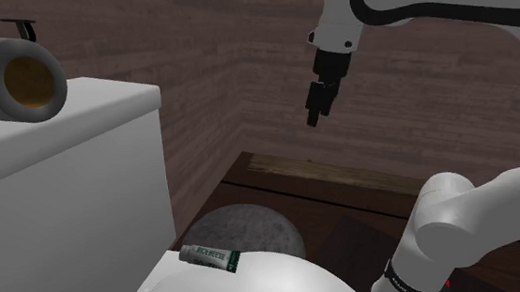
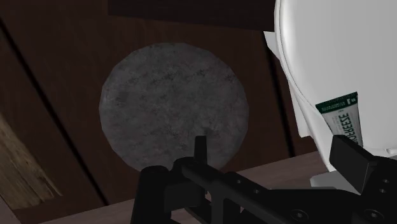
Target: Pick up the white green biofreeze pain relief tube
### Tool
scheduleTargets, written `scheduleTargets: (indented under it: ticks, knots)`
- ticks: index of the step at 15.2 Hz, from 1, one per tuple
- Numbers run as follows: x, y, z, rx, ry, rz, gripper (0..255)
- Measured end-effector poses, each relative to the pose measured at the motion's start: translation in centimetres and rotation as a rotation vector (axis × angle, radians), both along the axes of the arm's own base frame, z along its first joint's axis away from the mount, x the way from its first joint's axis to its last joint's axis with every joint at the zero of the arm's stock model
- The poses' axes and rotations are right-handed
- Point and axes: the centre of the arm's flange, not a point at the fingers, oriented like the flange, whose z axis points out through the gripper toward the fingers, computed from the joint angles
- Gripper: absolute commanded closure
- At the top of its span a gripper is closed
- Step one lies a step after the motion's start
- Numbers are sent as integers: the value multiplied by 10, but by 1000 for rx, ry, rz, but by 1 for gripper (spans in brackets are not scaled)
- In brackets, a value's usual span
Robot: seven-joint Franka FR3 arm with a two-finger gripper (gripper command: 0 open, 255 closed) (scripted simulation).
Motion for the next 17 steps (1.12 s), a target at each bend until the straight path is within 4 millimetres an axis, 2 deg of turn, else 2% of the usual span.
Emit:
scheduleTargets:
  ticks: [3, 12, 17]
  knots:
    - [6, 7, -11, 6, -2, 19, 0]
    - [46, 60, -101, 51, -20, 157, 0]
    - [64, 100, -149, 77, -31, 235, 0]
